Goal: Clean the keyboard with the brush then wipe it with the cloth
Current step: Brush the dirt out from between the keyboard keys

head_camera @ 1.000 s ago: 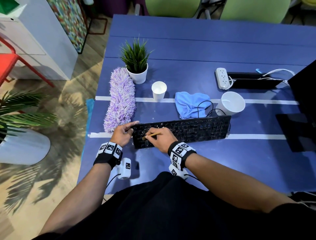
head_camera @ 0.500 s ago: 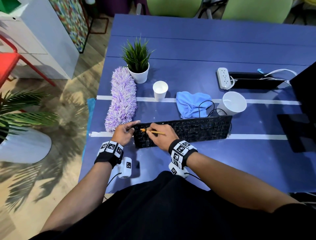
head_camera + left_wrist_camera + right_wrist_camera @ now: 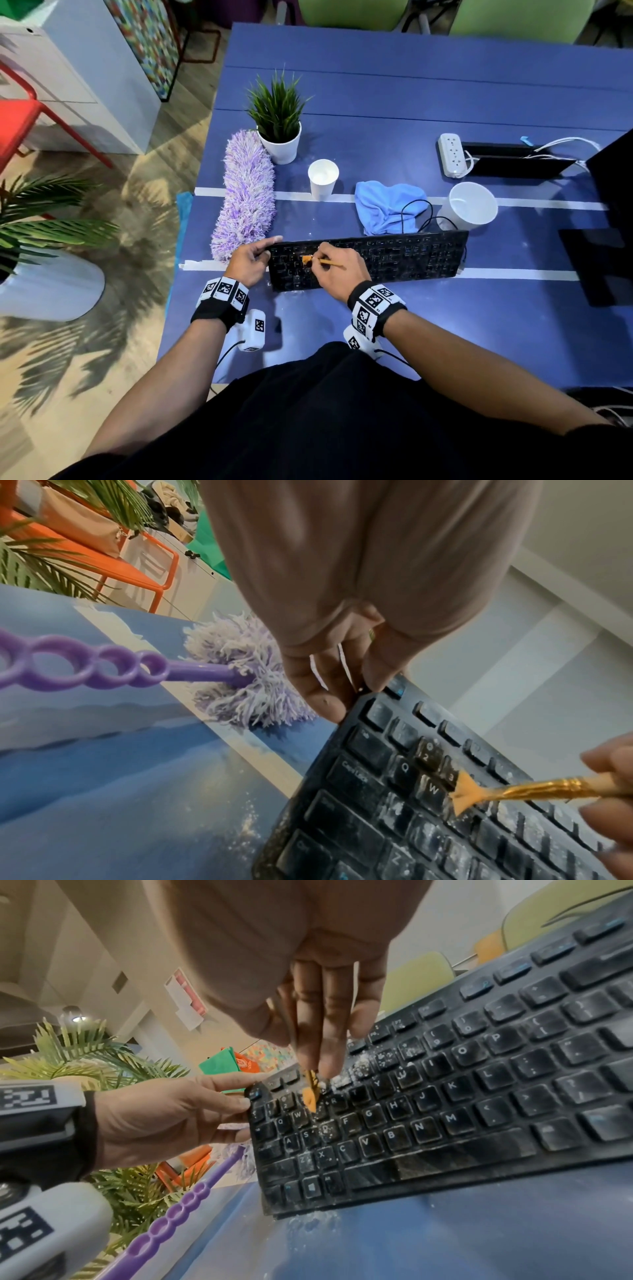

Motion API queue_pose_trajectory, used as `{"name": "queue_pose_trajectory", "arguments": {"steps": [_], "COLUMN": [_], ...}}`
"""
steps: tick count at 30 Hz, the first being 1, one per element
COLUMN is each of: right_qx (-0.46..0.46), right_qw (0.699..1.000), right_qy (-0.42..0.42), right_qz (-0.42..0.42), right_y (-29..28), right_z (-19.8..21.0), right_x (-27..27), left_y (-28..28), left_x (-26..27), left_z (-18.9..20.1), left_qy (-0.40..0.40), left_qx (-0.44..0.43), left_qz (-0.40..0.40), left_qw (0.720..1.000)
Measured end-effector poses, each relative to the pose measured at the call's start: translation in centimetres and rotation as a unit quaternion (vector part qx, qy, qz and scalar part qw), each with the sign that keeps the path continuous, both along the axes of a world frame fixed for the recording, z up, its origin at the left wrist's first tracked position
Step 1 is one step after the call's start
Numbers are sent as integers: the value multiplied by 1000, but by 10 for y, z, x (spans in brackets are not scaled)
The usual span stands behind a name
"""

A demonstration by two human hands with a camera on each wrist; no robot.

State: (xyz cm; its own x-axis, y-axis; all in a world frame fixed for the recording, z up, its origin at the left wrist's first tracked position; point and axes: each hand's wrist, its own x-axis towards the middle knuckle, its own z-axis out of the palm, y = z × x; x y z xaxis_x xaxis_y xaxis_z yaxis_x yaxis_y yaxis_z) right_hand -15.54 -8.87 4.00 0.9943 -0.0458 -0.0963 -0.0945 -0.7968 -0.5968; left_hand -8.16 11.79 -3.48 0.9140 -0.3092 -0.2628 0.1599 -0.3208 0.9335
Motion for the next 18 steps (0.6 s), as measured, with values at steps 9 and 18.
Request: {"name": "queue_pose_trajectory", "arguments": {"steps": [9, 18], "right_qx": [17, 76], "right_qw": [997, 997], "right_qy": [53, -12], "right_qz": [48, -24], "right_y": [-7, -18], "right_z": [-4, 4], "right_x": [-3, -5], "left_y": [2, 2], "left_x": [1, -1], "left_z": [-4, -5], "left_qy": [-11, -7], "left_qx": [22, 17], "left_qz": [-14, -4], "left_qw": [1000, 1000]}}
